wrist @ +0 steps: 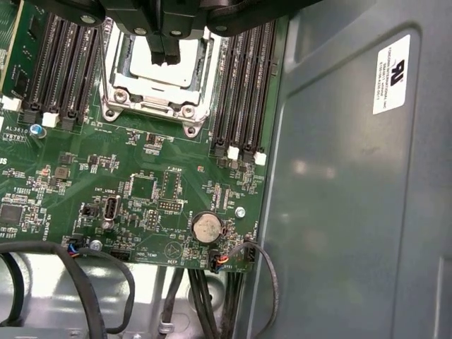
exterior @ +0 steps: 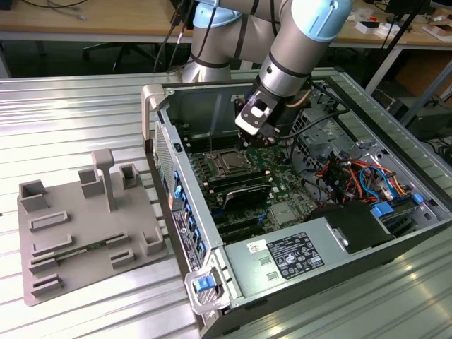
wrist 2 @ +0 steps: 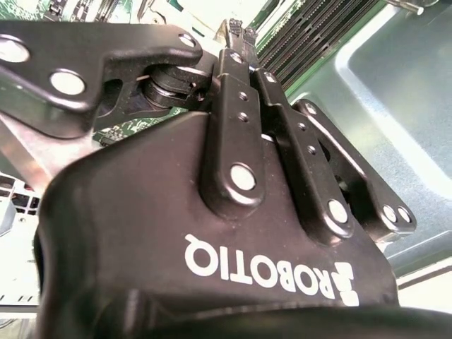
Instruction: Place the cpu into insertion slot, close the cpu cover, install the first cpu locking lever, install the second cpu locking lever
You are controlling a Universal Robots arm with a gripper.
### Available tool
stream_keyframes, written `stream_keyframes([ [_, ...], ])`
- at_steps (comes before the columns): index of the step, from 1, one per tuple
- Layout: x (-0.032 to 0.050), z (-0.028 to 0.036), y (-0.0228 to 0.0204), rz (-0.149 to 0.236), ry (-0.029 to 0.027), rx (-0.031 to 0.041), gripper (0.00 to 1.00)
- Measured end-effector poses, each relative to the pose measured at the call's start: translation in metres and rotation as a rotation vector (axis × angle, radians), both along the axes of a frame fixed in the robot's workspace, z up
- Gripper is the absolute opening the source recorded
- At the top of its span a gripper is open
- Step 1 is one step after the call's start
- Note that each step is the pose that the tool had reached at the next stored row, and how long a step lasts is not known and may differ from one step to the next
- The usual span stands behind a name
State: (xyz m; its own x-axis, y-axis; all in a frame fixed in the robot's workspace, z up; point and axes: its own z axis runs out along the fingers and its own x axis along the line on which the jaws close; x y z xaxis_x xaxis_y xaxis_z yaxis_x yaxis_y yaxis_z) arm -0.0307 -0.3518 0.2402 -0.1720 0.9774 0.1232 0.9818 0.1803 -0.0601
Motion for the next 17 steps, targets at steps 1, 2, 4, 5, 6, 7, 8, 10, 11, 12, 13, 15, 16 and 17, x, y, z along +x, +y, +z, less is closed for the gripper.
stream_keyframes([
  [1,0.0,0.0,0.0,0.003,0.0,0.0001,0.11],
  [2,0.0,0.0,0.0,0.005,0.0,0.0002,0.11],
  [4,0.0,0.0,0.0,0.01,0.0,0.0002,0.11],
  [5,0.0,0.0,0.0,0.011,0.0,0.0003,0.11],
  [6,0.0,0.0,0.0,0.012,0.0,0.0002,0.11],
  [7,0.0,0.0,0.0,0.013,0.0,0.0002,0.11],
  [8,0.0,0.0,0.0,0.014,0.0,0.0002,0.11],
  [10,0.0,0.0,0.0,0.016,0.0,0.0003,0.11],
  [11,0.0,0.0,0.0,0.017,0.0,0.0004,0.11],
  [12,0.0,0.0,0.0,0.018,0.0,0.0003,0.11],
  [13,0.0,0.0,0.0,0.019,0.0,0.0003,0.11],
  [15,0.0,0.0,0.0,0.021,0.0,0.0004,0.11],
  [16,0.0,0.0,0.0,0.021,0.0,0.0004,0.11],
  [17,0.0,0.0,0.0,0.022,0.0,0.0004,0.11],
])
